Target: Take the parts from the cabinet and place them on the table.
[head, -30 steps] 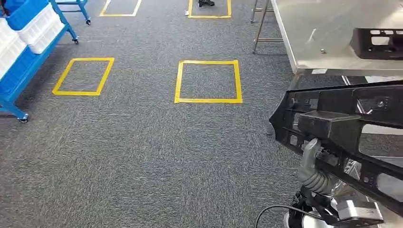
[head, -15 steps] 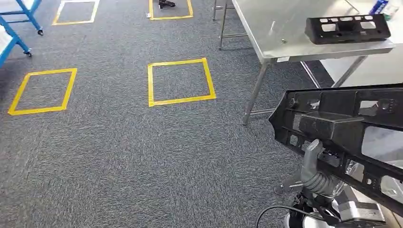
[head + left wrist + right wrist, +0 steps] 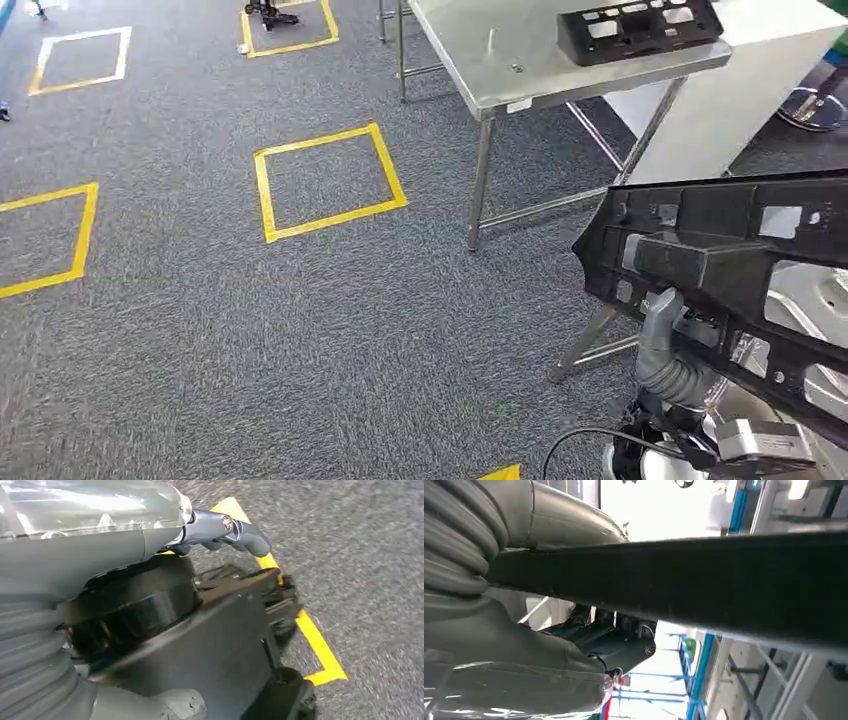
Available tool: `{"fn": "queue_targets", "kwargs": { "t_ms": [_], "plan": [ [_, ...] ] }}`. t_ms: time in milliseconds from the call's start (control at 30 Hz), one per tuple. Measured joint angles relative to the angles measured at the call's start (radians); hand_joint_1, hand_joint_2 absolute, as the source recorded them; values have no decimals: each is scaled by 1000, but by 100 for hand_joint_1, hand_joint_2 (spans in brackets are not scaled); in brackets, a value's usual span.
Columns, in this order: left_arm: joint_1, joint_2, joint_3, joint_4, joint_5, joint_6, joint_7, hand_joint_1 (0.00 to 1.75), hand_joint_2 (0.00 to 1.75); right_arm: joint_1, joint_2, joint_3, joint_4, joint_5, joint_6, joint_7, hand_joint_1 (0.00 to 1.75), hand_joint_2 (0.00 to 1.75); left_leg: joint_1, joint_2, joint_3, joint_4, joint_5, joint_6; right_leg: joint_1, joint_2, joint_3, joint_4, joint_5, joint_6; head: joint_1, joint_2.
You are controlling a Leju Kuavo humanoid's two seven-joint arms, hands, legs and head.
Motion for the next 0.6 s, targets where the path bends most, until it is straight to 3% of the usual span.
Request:
{"fn": "queue_targets", "kwargs": {
  "t_ms": [33,67,100,133,167,267,300,333,367,400,433,467,500,533,600],
  "plan": [
    [0,0,0,0,0,0,0,0,175,0,0,0,0,0,0,0,175,175,0,-2,19,-44,36,3,0,15,1,1,0,0,-1,0],
    [-1,0,0,0,0,0,1,0,175,0,0,0,0,0,0,0,175,175,0,-10,56,-127,87,8,0,31,2,2,0,1,0,0],
    [1,0,0,0,-1,-1,2,0,175,0,0,0,0,0,0,0,175,175,1,-34,98,-224,137,13,0,45,3,4,1,1,0,0],
    [3,0,0,0,-2,-2,2,0,175,0,0,0,0,0,0,0,175,175,2,-97,122,-283,146,18,-3,57,0,5,2,4,0,0],
    [6,-1,0,0,-2,-2,2,0,175,-3,0,0,0,0,2,0,175,175,7,-113,125,-305,146,19,0,70,-6,10,5,11,2,0],
    [5,-1,0,0,-2,-2,2,0,175,0,0,0,-1,0,2,0,175,175,0,-81,127,-307,149,25,-11,107,-19,-2,21,35,0,0],
    [5,-5,0,0,-2,-2,2,0,175,-1,-1,-2,-2,0,-1,0,175,175,13,-63,131,-327,161,36,-6,112,-21,2,19,40,0,0],
    [5,-4,0,0,-2,-2,2,0,175,1,-2,-5,-2,1,-5,-1,175,175,10,-49,134,-333,166,42,0,51,-31,22,0,42,3,0],
    [6,-4,0,0,-2,-2,2,0,175,-5,-2,-6,-1,1,-7,0,175,175,9,-35,134,-335,168,46,1,6,-54,71,-36,44,13,0],
    [9,-4,0,0,-2,-2,2,0,175,-7,-1,-5,-1,1,-8,0,175,175,6,-20,131,-334,168,46,-1,-18,-87,144,-76,47,15,0],
    [11,-4,0,0,-2,-1,3,0,175,-6,-2,-6,-1,1,-8,0,175,175,4,-4,129,-334,168,47,-4,-30,-124,224,-110,51,14,0],
    [12,-3,0,0,-2,-1,3,0,175,-5,-1,-6,0,2,-8,0,175,175,4,10,128,-333,167,47,-6,-33,-149,279,-126,54,15,0],
    [12,-2,0,0,-2,-1,3,0,175,-5,-2,-6,2,2,-9,0,175,175,4,25,128,-333,167,47,-8,-35,-153,290,-118,57,14,0],
    [12,-2,0,0,-2,0,3,0,175,-5,-1,-7,3,2,-11,0,175,175,4,38,128,-332,165,46,-11,-38,-133,253,-88,59,15,0],
    [12,-2,0,0,-2,0,5,0,175,-6,-2,-8,3,4,-11,0,175,175,4,59,132,-330,160,41,-13,-60,-40,92,-8,60,15,0]
  ]
}}
